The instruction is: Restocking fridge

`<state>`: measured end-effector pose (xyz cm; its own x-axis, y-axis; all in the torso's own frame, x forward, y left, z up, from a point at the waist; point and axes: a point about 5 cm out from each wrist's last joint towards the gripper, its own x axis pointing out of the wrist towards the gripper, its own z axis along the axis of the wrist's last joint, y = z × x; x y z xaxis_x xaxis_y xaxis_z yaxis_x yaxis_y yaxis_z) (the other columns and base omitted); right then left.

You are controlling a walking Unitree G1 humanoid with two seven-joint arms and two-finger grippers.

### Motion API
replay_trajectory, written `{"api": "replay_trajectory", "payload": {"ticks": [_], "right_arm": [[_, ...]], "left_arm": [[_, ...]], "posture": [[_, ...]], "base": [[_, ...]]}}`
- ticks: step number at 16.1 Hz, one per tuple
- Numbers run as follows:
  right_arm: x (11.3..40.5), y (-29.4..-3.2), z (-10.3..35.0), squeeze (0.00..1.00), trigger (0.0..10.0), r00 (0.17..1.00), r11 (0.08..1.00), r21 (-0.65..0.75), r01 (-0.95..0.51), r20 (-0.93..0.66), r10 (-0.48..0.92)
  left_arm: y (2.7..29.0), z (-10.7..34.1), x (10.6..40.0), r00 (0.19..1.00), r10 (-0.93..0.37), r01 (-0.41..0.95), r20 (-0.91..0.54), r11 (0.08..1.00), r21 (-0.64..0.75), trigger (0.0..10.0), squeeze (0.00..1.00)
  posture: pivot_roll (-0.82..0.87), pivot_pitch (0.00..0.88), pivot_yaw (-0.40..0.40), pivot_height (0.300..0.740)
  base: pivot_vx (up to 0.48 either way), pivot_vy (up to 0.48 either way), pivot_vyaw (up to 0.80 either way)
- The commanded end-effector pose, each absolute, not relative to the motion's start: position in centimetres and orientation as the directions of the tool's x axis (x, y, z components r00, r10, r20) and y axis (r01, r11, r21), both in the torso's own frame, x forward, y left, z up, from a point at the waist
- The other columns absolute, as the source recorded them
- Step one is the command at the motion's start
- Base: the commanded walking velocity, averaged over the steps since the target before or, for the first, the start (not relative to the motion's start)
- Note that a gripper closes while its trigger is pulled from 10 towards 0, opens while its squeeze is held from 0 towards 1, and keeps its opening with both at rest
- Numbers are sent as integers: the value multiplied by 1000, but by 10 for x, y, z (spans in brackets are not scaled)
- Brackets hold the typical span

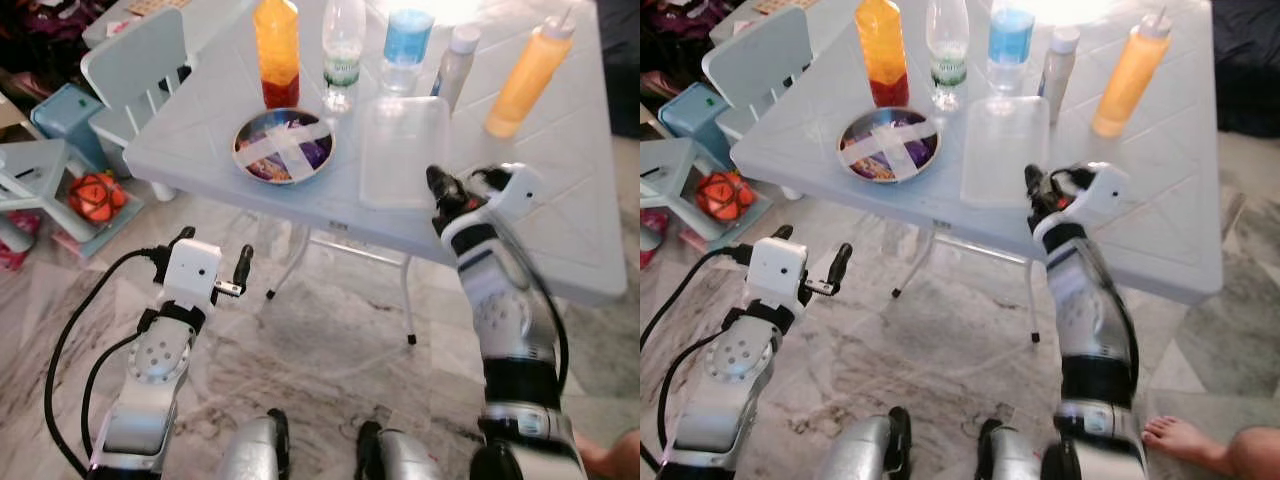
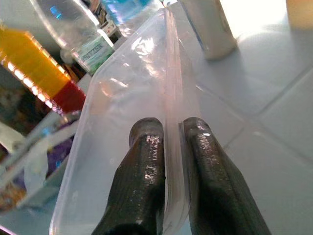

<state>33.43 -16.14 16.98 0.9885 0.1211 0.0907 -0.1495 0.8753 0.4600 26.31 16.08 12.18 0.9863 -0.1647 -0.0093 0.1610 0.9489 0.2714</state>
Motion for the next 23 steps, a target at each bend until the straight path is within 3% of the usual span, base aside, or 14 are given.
{"api": "replay_trajectory", "payload": {"ticks": [1, 5, 7, 11, 13, 14, 15, 16, 20, 23], "right_arm": [[329, -161, 166, 0, 10000, 991, 905, 405, -126, 96, 95], [308, -169, 168, 0, 10000, 992, 899, 427, -95, 117, 49], [300, -164, 161, 0, 10000, 994, 926, 367, -92, 95, 60], [302, -168, 161, 0, 10000, 996, 933, 358, -25, 85, -6], [304, -169, 166, 0, 7098, 995, 932, 360, -41, 99, 5], [305, -169, 166, 0, 4196, 995, 931, 363, -38, 99, 2], [305, -170, 167, 0, 4353, 995, 933, 358, -32, 99, -4], [305, -170, 166, 0, 9608, 996, 938, 346, -25, 91, -7], [305, -162, 166, 0, 10000, 994, 937, 340, -76, 95, 46], [304, -128, 189, 0, 10000, 939, 898, 293, -329, 201, 279]], "left_arm": [[163, 121, 265, 989, -147, 144, -6, 955, 261, 10000, 0], [160, 119, 271, 991, -132, 127, 6, 962, 243, 10000, 0], [154, 119, 274, 990, -138, 131, 13, 962, 238, 10000, 0], [151, 118, 274, 990, -139, 131, 17, 964, 233, 10000, 0], [151, 117, 275, 991, -133, 124, 21, 966, 229, 10000, 0], [151, 117, 275, 991, -130, 121, 23, 966, 228, 10000, 0], [151, 117, 275, 991, -129, 120, 24, 967, 226, 10000, 0], [150, 116, 275, 991, -129, 121, 22, 966, 227, 10000, 0], [150, 116, 275, 991, -131, 123, 23, 965, 231, 10000, 0], [159, 116, 279, 998, -57, 44, 40, 964, 262, 10000, 0]], "posture": [[98, 122, 17, 740], [58, 102, 12, 740], [48, 98, 10, 740], [45, 99, 3, 740], [44, 100, -2, 740], [43, 100, -6, 740], [43, 100, -6, 740], [42, 102, -5, 740], [42, 105, -2, 740], [45, 104, -1, 740]], "base": [[0, 0, 0], [0, 0, 0], [0, 0, 0], [0, 0, 0], [0, 0, 0], [0, 0, 0], [0, 0, 0], [0, 0, 0], [0, 0, 0], [0, 0, 0]]}}
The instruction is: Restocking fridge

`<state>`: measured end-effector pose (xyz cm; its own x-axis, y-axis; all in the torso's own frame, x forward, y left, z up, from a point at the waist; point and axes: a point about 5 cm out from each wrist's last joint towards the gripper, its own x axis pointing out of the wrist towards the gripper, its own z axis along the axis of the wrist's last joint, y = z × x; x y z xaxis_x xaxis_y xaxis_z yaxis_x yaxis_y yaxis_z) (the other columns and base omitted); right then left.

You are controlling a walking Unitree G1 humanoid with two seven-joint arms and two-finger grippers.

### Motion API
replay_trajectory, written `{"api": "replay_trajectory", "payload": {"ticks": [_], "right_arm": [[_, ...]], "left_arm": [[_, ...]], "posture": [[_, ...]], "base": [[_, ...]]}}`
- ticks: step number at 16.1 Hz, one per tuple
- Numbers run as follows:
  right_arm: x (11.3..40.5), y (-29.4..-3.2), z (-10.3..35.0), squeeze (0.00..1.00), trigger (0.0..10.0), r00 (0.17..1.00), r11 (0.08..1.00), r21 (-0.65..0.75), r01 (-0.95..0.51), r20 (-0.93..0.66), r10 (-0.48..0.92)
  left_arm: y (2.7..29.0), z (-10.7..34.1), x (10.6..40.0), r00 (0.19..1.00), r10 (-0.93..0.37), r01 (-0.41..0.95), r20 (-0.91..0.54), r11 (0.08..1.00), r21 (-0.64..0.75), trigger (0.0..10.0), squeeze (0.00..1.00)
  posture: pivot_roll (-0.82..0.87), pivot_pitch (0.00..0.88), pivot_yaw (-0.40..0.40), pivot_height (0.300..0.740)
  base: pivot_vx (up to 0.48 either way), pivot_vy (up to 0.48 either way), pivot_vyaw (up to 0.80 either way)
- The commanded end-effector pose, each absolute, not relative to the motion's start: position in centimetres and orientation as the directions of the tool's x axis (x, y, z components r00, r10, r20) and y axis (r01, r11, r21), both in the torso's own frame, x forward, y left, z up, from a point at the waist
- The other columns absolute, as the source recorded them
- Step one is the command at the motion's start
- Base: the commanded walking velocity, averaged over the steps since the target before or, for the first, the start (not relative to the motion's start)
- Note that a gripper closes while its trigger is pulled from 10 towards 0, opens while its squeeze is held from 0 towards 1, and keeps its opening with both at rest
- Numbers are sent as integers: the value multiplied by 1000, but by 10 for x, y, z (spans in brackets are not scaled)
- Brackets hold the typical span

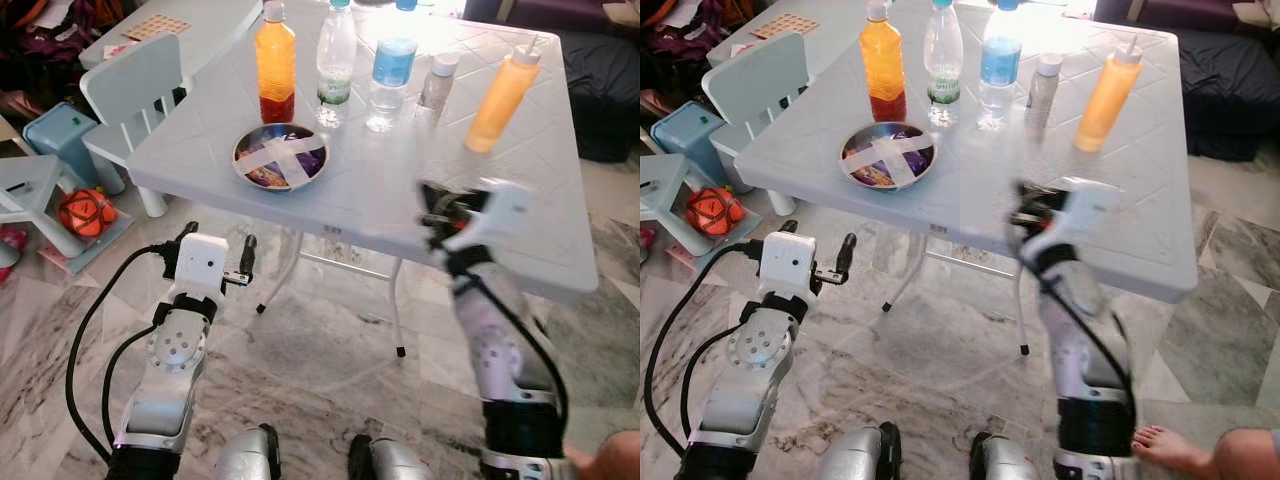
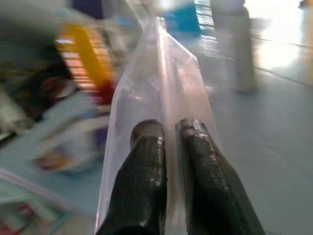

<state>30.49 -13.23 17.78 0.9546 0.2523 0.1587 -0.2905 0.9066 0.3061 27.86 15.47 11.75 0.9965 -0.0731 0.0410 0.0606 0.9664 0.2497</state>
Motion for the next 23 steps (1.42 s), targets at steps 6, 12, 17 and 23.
{"api": "replay_trajectory", "payload": {"ticks": [6, 12, 17, 23], "right_arm": [[287, -100, 203, 0, 10000, 839, 846, 141, -514, 289, 461], [291, -100, 194, 0, 10000, 836, 852, 85, -517, 263, 481], [294, -117, 170, 0, 10000, 889, 903, 19, -429, 185, 419], [299, -147, 139, 0, 10000, 962, 895, 352, -273, 103, 252]], "left_arm": [[186, 118, 280, 988, 138, -150, 64, 954, 260, 10000, 0], [219, 115, 286, 928, 369, -370, 56, 888, 274, 10000, 0], [184, 111, 277, 996, 91, -94, 25, 984, 151, 10000, 0], [187, 100, 259, 995, 74, -84, -62, 983, -165, 10000, 0]], "posture": [[51, 92, -12, 740], [57, 71, -29, 740], [90, 58, -40, 740], [116, 23, -20, 740]], "base": [[0, 0, 133], [0, 0, 800], [0, 0, 800], [0, 0, 800]]}}
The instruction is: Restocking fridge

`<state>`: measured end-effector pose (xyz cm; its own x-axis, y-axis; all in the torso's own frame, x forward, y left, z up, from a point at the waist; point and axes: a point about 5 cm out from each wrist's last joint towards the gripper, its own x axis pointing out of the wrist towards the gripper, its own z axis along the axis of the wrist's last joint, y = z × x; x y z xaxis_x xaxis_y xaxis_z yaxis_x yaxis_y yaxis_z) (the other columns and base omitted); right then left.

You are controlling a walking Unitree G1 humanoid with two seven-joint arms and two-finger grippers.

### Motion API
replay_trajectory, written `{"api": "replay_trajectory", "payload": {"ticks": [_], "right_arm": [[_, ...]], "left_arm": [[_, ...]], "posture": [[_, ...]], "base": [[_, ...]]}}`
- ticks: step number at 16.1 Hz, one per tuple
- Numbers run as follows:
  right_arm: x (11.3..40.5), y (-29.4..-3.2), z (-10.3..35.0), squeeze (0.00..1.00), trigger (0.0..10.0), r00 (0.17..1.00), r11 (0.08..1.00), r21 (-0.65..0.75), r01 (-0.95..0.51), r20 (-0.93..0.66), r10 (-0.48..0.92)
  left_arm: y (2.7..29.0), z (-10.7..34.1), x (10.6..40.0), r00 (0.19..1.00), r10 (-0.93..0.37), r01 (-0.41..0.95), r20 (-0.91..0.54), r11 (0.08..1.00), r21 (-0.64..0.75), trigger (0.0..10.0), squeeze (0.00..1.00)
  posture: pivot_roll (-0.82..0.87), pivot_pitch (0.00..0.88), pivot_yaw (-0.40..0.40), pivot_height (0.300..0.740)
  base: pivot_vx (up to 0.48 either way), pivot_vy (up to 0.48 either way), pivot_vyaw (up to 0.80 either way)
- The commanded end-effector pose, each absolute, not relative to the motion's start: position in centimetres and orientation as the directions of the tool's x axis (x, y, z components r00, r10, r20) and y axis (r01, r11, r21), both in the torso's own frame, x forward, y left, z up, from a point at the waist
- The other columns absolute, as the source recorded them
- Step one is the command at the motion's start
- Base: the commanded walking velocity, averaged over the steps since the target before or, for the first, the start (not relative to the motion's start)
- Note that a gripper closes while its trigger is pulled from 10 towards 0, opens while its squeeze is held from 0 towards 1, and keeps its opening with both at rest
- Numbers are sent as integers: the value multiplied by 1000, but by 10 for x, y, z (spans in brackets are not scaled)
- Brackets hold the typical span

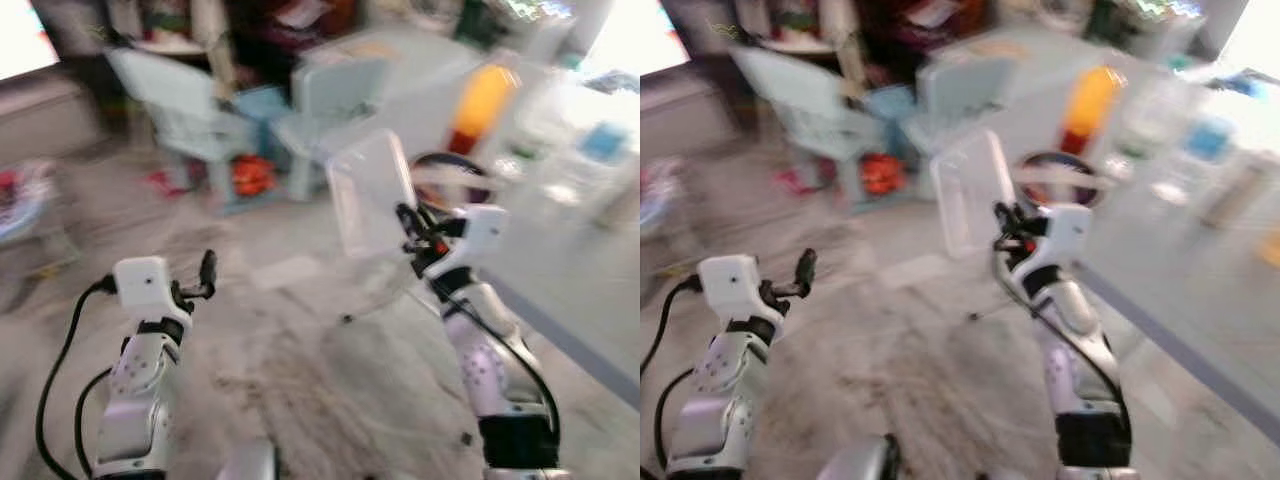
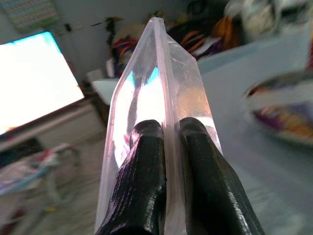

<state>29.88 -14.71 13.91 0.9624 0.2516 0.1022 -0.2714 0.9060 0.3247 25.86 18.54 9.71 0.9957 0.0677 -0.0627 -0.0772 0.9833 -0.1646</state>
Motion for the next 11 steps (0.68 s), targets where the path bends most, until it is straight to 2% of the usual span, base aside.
{"api": "replay_trajectory", "payload": {"ticks": [1, 5, 11], "right_arm": [[299, -145, 139, 0, 10000, 959, 893, 351, -283, 105, 262], [296, -130, 136, 0, 10000, 932, 858, 367, -360, 109, 344], [296, -128, 136, 0, 10000, 926, 848, 375, -375, 107, 362]], "left_arm": [[187, 100, 259, 995, 79, -89, -63, 978, -186, 10000, 0], [184, 95, 253, 994, 68, -83, -85, 976, -201, 10000, 0], [180, 93, 252, 993, 78, -94, -90, 978, -186, 10000, 0]], "posture": [[117, 24, -20, 740], [110, 33, -22, 740], [107, 37, -26, 740]], "base": [[0, 0, 800], [0, 0, 800], [0, 0, 800]]}}
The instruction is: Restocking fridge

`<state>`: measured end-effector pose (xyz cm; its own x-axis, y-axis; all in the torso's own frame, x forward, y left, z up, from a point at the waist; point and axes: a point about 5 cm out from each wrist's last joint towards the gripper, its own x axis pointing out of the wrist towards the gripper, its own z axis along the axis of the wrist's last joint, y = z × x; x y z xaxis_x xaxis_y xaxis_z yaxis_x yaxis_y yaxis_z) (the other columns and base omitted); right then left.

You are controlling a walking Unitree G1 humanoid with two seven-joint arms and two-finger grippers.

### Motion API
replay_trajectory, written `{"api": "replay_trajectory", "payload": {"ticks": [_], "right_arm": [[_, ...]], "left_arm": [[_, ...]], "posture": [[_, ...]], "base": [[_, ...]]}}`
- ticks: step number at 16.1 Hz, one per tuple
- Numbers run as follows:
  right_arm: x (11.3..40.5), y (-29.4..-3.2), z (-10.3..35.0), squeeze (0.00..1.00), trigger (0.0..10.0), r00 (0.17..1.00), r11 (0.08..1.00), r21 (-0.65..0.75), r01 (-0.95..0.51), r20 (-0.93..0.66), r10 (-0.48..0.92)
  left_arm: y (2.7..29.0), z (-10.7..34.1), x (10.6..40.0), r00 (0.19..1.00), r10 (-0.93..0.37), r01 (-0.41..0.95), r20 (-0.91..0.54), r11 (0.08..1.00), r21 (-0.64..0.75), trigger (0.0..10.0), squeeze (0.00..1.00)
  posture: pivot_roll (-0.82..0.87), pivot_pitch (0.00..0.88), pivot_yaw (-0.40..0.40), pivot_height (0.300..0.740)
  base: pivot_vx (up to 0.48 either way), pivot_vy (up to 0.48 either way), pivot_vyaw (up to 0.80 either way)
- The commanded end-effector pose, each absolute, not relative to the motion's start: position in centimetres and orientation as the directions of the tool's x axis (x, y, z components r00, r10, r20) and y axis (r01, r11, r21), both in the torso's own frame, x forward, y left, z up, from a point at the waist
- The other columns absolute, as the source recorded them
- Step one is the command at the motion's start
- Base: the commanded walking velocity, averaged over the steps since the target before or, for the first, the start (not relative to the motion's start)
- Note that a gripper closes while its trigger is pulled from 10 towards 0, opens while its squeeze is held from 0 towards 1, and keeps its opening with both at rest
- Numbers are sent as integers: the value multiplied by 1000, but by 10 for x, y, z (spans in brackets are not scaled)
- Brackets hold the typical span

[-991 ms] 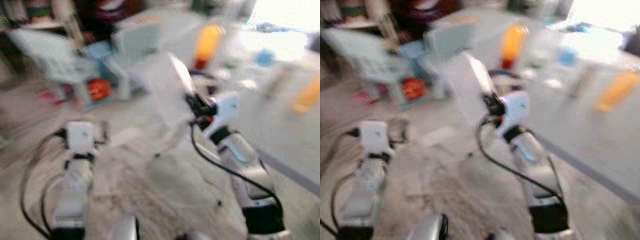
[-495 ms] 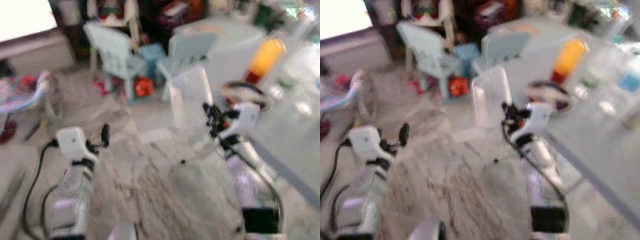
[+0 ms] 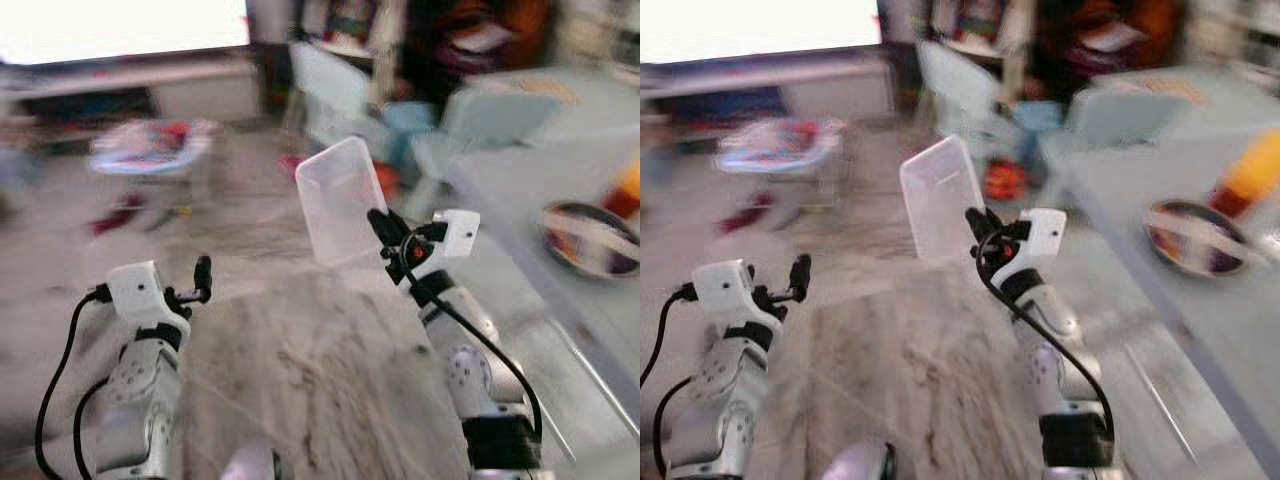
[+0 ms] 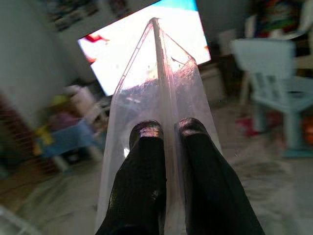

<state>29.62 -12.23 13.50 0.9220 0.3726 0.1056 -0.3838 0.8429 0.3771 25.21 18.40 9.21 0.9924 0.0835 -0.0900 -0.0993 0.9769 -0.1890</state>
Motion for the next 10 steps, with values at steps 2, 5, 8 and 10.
{"api": "replay_trajectory", "payload": {"ticks": [2, 5, 8, 10], "right_arm": [[297, -120, 141, 0, 10000, 902, 835, 343, -431, 124, 415], [296, -117, 139, 0, 10000, 897, 829, 346, -438, 119, 425], [298, -125, 133, 0, 10000, 928, 861, 349, -369, 100, 358], [297, -130, 131, 0, 10000, 944, 872, 362, -330, 104, 314]], "left_arm": [[192, 94, 261, 981, 170, -177, -98, 982, -64, 10000, 0], [196, 92, 263, 976, 188, -191, -112, 982, -15, 10000, 0], [190, 92, 267, 982, 157, -153, -107, 987, 45, 10000, 0], [184, 93, 272, 987, 116, -110, -109, 992, 55, 10000, 0]], "posture": [[99, 57, -30, 740], [99, 59, -30, 740], [97, 45, 13, 740], [83, 35, 47, 740]], "base": [[0, 0, 800], [0, 0, 800], [0, 0, 800], [0, 0, 800]]}}
